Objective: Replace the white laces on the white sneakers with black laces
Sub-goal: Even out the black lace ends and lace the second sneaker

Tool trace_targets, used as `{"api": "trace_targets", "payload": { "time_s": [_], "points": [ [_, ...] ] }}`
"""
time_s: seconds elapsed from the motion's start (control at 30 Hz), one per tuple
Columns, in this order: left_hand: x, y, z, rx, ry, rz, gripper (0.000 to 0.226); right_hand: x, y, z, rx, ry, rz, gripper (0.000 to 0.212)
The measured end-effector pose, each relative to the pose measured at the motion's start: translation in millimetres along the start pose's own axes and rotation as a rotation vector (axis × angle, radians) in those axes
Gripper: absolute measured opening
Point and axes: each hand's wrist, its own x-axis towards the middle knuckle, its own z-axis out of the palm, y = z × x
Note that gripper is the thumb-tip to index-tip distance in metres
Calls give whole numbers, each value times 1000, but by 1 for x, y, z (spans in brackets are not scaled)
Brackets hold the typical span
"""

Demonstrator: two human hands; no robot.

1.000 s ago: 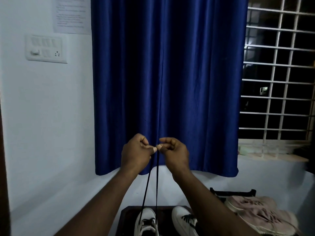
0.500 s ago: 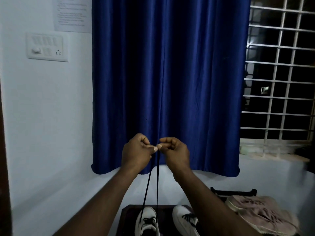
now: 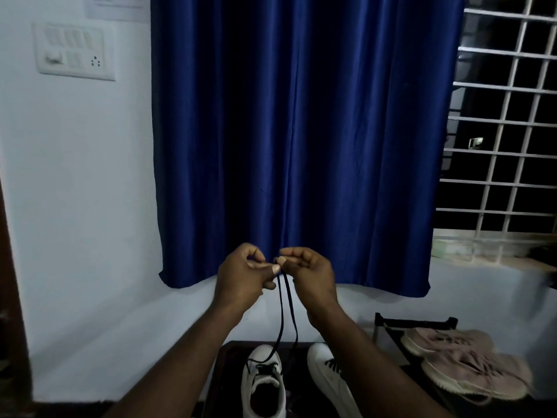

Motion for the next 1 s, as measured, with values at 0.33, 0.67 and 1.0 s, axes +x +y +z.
{"api": "trace_targets", "payload": {
  "time_s": [0.33, 0.67, 1.0],
  "points": [
    [-10, -47, 3, -374, -149, -219, 24, -8, 56, -2, 164, -74, 232, 30],
    [-8, -92, 3, -434, 54, -241, 10, -42, 129, 2, 30, -369, 396, 45],
    [-18, -153, -27, -1002, 168, -404, 16, -45, 158, -27, 253, -202, 255, 26]
  ]
}}
